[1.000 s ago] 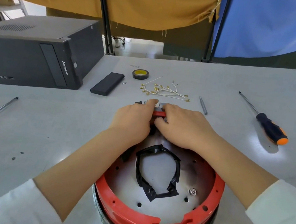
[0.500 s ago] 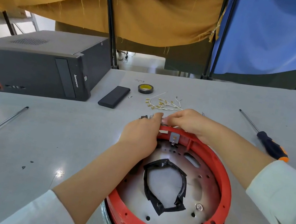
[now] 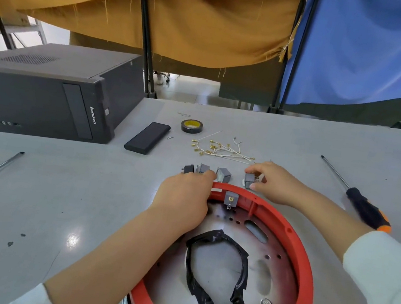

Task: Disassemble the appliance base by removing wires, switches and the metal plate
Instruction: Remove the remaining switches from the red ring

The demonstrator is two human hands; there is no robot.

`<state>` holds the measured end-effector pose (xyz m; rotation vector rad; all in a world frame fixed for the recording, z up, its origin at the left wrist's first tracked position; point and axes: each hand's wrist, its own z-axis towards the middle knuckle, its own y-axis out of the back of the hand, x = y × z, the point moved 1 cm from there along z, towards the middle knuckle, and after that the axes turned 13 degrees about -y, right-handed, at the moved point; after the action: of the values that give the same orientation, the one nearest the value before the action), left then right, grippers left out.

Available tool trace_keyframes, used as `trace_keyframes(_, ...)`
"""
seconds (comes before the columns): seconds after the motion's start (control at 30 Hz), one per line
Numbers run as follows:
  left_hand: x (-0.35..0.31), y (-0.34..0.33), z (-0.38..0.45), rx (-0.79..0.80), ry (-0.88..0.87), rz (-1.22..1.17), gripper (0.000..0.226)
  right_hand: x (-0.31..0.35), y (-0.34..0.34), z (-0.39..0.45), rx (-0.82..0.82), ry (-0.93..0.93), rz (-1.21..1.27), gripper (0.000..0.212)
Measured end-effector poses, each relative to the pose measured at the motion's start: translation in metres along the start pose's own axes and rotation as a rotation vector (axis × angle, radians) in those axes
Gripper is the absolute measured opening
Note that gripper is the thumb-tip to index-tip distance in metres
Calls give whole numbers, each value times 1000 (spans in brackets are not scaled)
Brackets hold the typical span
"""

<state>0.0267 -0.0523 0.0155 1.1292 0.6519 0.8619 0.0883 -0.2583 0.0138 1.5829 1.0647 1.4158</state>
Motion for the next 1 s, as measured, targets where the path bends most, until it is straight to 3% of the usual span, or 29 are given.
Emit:
trace_keyframes(0.17, 0, 0, 0, -9, 3, -2, 36, 4, -2, 16, 68, -10, -45, 62)
trace_keyframes(0.47, -1, 3, 0, -5, -3, -6, 36, 19, -7, 35, 61, 118, -98, 52)
trace_keyframes(0.6, 0, 3, 0, 2, -9, -4, 32, 31, -11, 34, -25, 208, -212, 61)
trace_keyframes(0.7, -1, 3, 1, 5, -6, -2, 33, 40, -14, 35, -43, 254, -251, 52)
trace_keyframes(0.83, -1, 3, 0, 7, 3, -6, 36, 45, -20, 37, -61, 213, -193, 45)
trace_keyframes(1.0, -1, 3, 0, 9, 0, -14, 36, 40, -15, 38, -17, 158, -136, 64)
